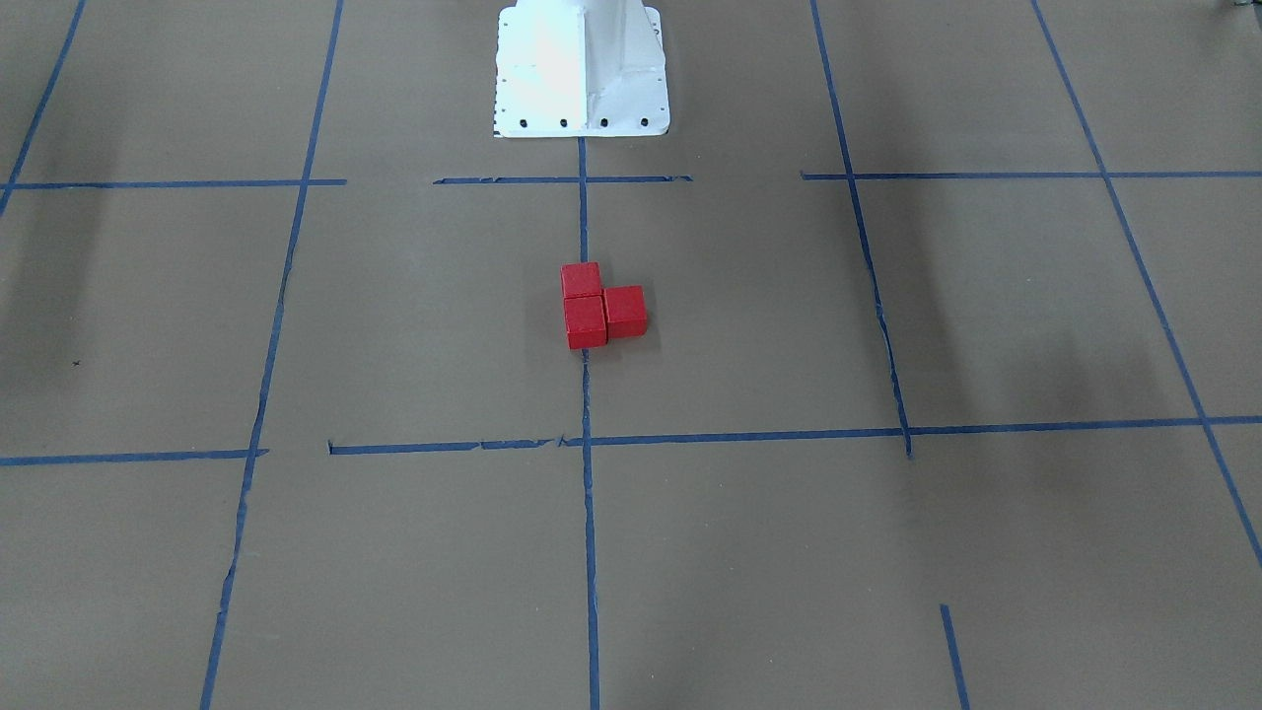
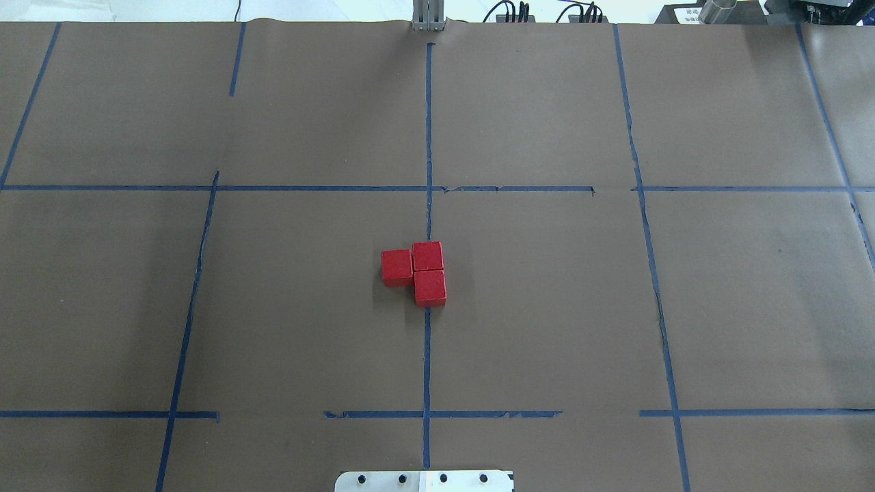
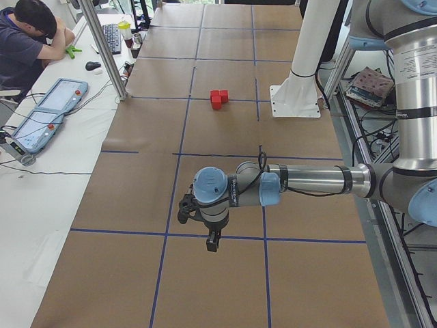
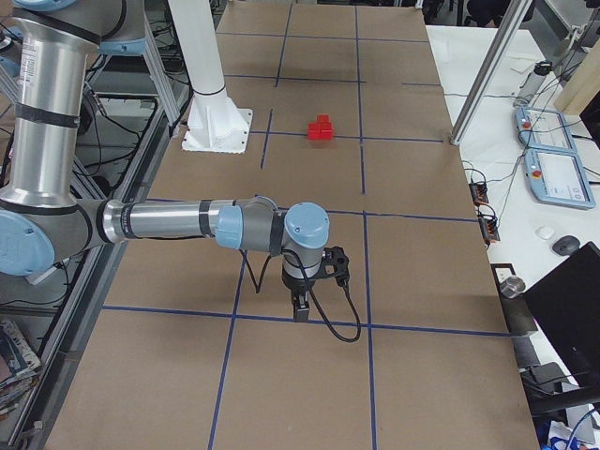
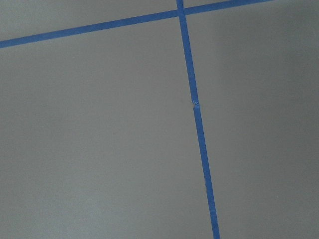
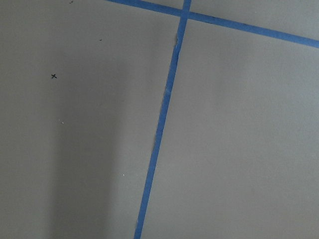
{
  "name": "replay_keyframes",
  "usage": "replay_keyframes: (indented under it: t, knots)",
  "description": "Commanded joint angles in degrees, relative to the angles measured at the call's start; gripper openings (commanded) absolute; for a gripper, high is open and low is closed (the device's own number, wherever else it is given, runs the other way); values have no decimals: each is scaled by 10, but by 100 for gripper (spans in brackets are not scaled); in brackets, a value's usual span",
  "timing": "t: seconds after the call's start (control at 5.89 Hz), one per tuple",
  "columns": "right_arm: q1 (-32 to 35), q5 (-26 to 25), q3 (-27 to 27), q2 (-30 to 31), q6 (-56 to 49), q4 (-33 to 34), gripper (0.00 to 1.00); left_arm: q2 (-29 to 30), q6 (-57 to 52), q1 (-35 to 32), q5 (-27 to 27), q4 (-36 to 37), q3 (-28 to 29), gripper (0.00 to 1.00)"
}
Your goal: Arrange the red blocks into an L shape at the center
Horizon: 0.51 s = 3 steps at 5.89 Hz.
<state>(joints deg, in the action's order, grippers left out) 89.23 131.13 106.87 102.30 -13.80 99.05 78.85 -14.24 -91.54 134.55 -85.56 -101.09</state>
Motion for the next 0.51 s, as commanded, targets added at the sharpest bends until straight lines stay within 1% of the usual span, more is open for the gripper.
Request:
replay_keyframes:
  t: [0.0, 0.34]
  knots:
    - [0, 0, -1, 0, 0, 0, 99, 3, 0, 0, -8, -10, 2, 100]
    - [0, 0, 0, 0, 1, 0, 99, 6, -3, 0, -4, -10, -23, 100]
